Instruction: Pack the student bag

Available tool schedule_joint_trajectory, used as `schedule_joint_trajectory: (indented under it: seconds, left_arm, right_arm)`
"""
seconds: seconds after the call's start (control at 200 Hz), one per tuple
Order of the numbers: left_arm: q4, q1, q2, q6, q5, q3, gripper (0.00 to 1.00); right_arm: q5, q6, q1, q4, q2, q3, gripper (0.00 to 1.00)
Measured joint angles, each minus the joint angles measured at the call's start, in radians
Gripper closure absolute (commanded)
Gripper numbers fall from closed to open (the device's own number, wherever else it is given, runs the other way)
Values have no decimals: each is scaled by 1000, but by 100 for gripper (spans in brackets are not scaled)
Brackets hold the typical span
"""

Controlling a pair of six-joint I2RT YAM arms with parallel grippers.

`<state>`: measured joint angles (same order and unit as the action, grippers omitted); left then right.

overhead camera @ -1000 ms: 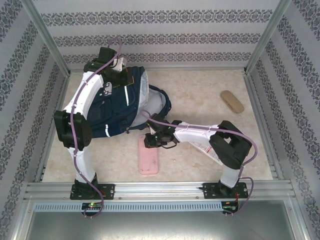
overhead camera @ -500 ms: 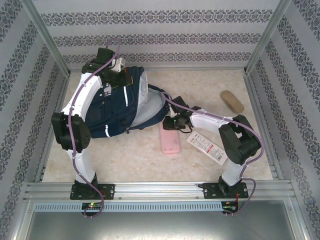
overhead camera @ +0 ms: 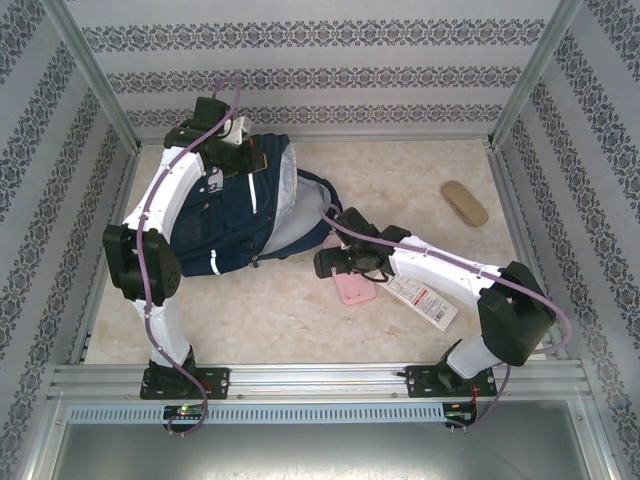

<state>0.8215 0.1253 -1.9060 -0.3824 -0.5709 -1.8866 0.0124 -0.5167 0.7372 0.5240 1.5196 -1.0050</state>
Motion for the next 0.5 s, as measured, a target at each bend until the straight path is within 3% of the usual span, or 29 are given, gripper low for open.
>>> schedule_joint_trajectory:
  seconds: [0.5]
  left_arm:
    - [-34,-3,32,-12,-12,53,100]
  right_arm:
    - [-29,84,-48,-10,135,53,2]
